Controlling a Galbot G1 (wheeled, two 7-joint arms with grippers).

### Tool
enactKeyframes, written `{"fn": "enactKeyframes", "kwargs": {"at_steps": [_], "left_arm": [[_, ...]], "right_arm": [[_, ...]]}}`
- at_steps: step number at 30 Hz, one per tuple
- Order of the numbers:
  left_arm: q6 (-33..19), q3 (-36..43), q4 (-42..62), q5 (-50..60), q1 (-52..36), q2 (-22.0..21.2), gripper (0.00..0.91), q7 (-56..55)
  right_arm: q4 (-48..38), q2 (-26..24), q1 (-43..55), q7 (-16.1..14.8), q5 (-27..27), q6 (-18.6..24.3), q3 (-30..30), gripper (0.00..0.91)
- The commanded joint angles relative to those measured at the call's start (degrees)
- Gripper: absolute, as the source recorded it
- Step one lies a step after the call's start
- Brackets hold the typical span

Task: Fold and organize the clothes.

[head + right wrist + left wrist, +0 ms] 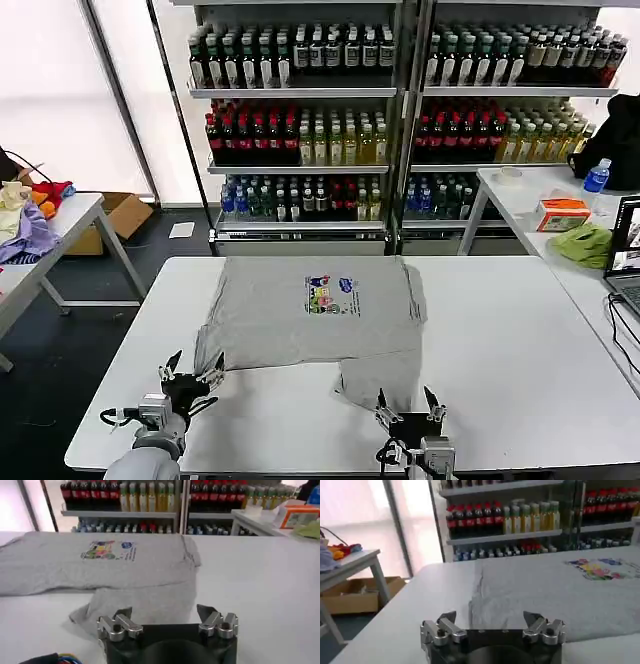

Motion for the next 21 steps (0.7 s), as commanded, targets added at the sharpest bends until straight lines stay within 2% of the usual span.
{"fn": "enactKeyframes", "kwargs": {"at_steps": [1, 16, 17, 18, 19, 20, 21], "left_arm": [[0.53, 0.03, 0.95, -0.05, -0.08, 0.28, 0.907, -0.02], [0.44, -0.01, 2.45, -0.50, -0.24, 0.16, 0.907, -0.30], [0.44, -0.01, 2.59, -0.50, -0.27, 0.10, 0.776, -0.32], [0.48, 0.01, 2.67, -0.46, -0.25, 0.04, 0.574, -0.33], [0.53, 0.03, 2.71, -0.43, -0.17, 0.03, 0.232, -0.32], [0.78, 0.07, 2.70, -0.38, -0.11, 0.04, 0.030, -0.30], [0.95, 0.10, 2.69, -0.28, 0.11, 0.06, 0.010, -0.30]], "right_arm": [[-0.07, -0.16, -0.12, 0.25, -0.03, 0.15, -0.19, 0.907], [-1.39, 0.17, -0.46, 0.16, -0.06, 0.08, 0.19, 0.907], [-1.51, 0.20, -0.45, 0.11, 0.00, 0.07, 0.21, 0.907], [-1.62, 0.22, -0.44, 0.06, 0.10, 0.04, 0.20, 0.877], [-1.75, 0.24, -0.45, 0.04, 0.31, 0.00, 0.18, 0.806], [-1.91, 0.24, -0.44, 0.05, 0.50, -0.07, 0.15, 0.413], [-2.14, 0.29, -0.43, -0.04, 0.72, -0.13, 0.14, 0.171]]}}
